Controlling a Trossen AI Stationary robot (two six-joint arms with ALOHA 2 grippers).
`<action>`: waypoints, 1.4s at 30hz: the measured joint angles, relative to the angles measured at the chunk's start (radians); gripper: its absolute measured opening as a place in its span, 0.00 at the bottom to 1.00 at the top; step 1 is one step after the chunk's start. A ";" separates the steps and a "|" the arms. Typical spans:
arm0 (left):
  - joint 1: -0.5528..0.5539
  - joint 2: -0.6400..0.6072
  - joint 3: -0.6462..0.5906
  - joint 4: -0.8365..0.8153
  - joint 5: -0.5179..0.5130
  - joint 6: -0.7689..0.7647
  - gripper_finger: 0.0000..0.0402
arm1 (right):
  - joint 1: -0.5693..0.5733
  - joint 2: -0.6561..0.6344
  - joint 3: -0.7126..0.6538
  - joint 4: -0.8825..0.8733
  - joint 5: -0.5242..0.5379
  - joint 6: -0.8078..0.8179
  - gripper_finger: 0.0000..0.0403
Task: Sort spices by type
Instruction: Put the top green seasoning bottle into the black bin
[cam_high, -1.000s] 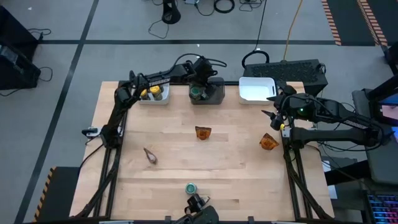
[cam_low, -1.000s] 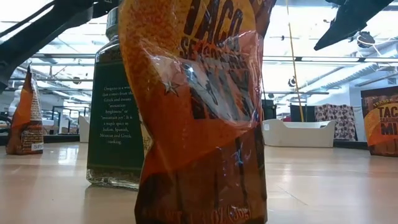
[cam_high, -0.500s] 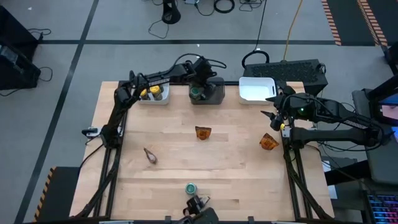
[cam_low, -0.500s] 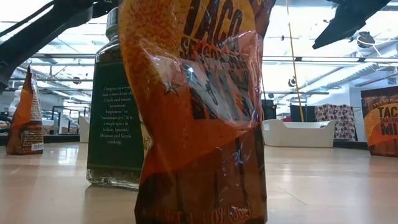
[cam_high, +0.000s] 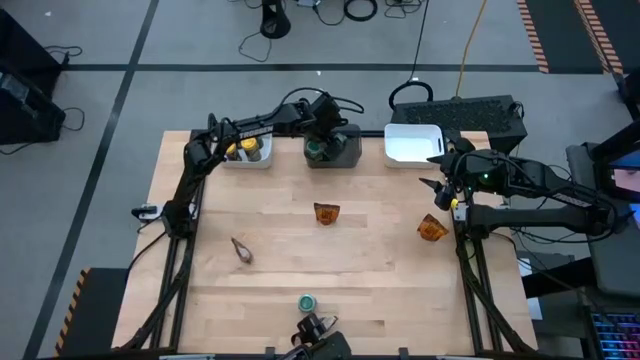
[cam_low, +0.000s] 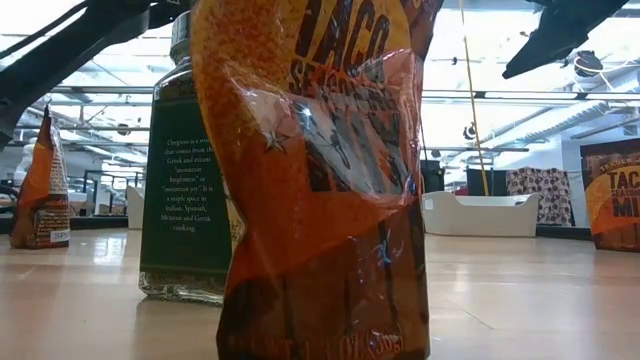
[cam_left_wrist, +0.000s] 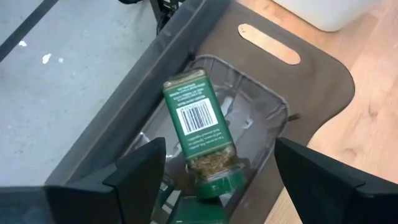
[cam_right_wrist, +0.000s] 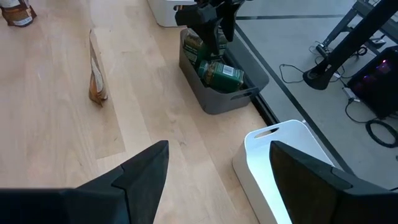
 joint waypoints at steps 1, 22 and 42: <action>0.000 0.001 0.000 0.001 -0.001 0.000 0.75 | 0.000 0.000 0.000 0.000 0.000 -0.005 0.65; 0.006 0.077 0.000 -0.035 -0.038 0.009 0.75 | 0.000 0.002 0.000 -0.001 0.000 -0.015 0.65; 0.003 0.093 0.004 -0.091 -0.031 0.018 0.75 | 0.000 0.002 0.000 0.000 0.000 -0.023 0.65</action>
